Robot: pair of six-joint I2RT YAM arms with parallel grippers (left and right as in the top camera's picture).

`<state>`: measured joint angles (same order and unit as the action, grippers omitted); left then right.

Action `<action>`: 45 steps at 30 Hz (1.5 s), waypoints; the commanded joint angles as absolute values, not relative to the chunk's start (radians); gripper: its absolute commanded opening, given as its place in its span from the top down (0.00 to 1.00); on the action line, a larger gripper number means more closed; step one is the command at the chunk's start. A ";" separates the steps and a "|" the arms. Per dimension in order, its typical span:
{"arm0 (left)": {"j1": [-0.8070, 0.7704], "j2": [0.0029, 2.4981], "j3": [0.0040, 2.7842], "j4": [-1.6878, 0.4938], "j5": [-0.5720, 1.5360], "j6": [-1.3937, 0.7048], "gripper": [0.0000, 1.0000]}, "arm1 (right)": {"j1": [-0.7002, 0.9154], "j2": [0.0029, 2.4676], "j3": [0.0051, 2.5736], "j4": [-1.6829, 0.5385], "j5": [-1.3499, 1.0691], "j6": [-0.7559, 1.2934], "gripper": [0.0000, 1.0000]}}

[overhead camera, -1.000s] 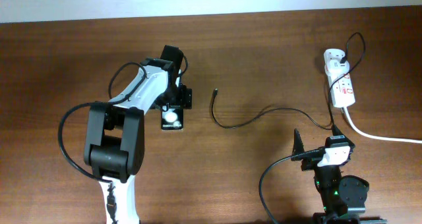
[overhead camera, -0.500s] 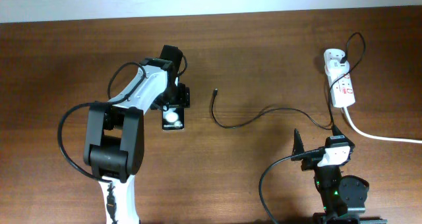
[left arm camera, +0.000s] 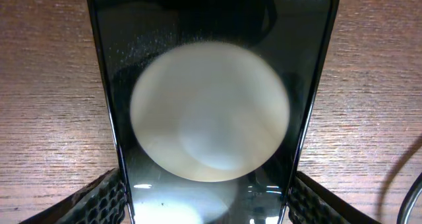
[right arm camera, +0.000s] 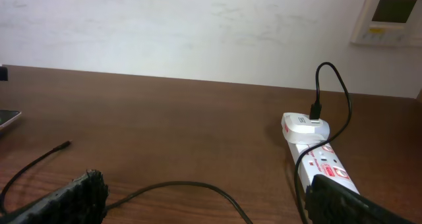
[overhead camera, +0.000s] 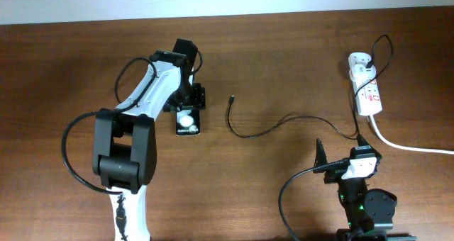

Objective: Plug charger to phone and switch on socket
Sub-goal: 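Lift the phone with the left gripper and turn it upright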

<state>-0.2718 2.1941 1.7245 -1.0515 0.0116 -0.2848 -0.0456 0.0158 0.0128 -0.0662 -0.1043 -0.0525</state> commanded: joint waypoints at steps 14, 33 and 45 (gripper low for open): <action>-0.265 2.193 1.879 -1.093 0.448 -0.298 0.29 | -0.039 0.007 0.006 -0.068 -0.099 -0.047 0.01; -0.254 2.193 1.879 -1.124 0.721 -0.299 0.34 | -0.039 0.007 0.006 -0.068 -0.099 -0.047 0.01; -0.246 2.193 1.879 -1.139 1.033 -0.437 0.36 | -0.039 0.007 0.006 -0.068 -0.099 -0.047 0.02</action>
